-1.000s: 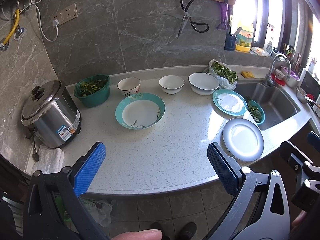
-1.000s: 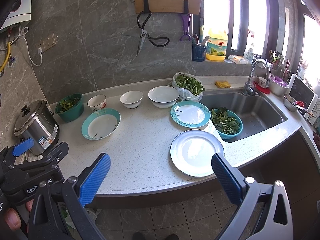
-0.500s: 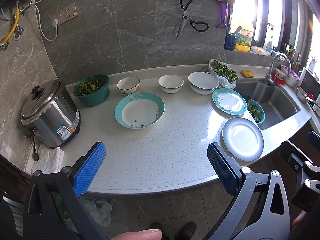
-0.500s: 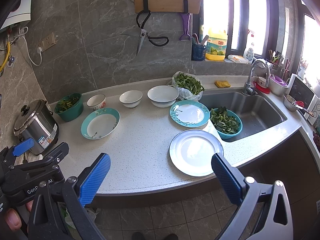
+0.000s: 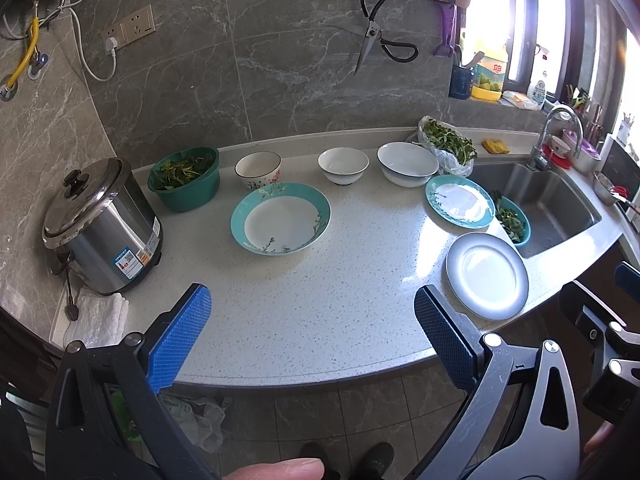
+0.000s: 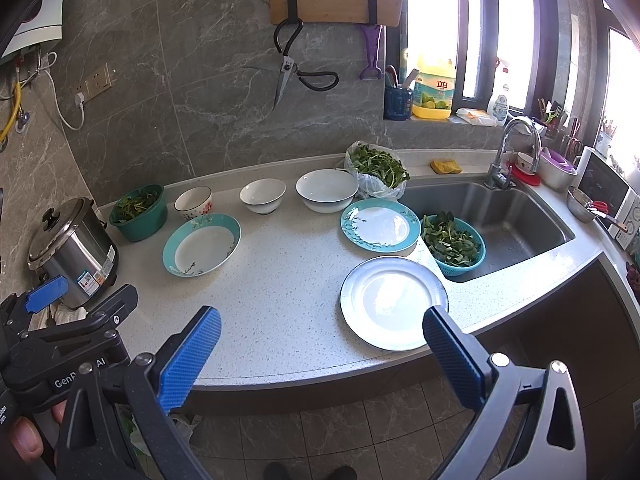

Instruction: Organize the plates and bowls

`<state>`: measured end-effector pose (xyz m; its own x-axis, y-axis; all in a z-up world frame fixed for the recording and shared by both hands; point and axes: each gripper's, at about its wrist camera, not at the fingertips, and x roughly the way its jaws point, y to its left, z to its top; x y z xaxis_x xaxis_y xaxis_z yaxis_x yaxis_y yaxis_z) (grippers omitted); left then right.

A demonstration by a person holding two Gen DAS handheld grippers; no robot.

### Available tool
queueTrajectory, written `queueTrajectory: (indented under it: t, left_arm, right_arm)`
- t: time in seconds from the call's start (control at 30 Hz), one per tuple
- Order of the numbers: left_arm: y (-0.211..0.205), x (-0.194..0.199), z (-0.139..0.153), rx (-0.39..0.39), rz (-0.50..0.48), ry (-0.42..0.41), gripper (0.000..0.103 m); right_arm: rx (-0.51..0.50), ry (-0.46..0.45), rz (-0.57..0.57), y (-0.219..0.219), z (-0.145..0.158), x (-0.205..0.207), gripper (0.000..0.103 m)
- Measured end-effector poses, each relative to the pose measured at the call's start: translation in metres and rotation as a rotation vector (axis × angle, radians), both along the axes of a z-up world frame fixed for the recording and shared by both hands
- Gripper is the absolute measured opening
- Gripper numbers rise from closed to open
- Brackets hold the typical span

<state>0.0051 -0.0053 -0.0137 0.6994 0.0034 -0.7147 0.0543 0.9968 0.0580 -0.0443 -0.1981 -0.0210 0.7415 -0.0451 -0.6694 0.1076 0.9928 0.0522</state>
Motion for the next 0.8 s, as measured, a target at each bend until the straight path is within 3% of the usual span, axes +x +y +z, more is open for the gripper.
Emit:
queueTrajectory:
  t: [0.57,0.73,0.8]
  left_arm:
    - [0.009,0.017,-0.019,-0.009,-0.049,0.028,0.103]
    - [0.013,0.04,-0.054,-0.124,-0.149,0.094,0.103]
    - [0.003,0.053,-0.081,-0.174,-0.236,0.172,0.103]
  right_arm:
    - [0.006,0.026,-0.04,0.0,-0.019,-0.002,0.103]
    - [0.068,0.065,-0.022,-0.025,-0.034,-0.001,0.103]
    - [0.097,0.081,-0.03,-0.048,-0.046,-0.003,0.103]
